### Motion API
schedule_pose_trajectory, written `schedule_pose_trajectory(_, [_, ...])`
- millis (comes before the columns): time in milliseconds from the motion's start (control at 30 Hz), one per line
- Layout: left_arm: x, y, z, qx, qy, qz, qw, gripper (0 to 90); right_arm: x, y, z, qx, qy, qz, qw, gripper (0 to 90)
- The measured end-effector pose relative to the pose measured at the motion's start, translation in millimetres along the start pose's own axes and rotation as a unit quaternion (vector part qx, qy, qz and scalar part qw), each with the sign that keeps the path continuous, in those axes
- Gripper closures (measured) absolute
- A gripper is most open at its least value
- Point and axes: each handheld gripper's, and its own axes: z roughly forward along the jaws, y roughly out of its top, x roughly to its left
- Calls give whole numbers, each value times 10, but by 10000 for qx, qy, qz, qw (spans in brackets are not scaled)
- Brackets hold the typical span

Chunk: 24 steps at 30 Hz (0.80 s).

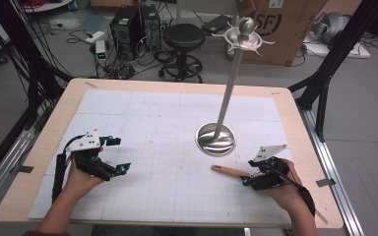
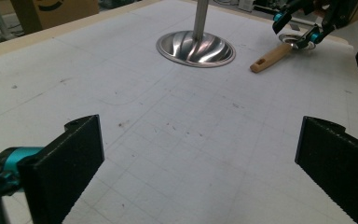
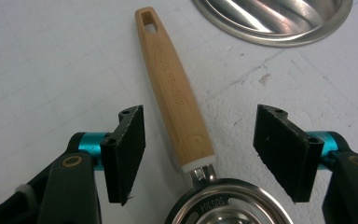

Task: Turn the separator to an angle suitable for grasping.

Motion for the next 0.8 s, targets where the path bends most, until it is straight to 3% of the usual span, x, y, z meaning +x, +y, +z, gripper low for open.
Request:
schedule_pose_trajectory(433, [-7,-4,15,53,-10,3,10000,16,4,-16,94,299,138,-9,9995,403])
schedule_pose_trajectory(800, [-4,-7,27,90,-16,35,10000,16,21,19,105,470,28,9,9989,450])
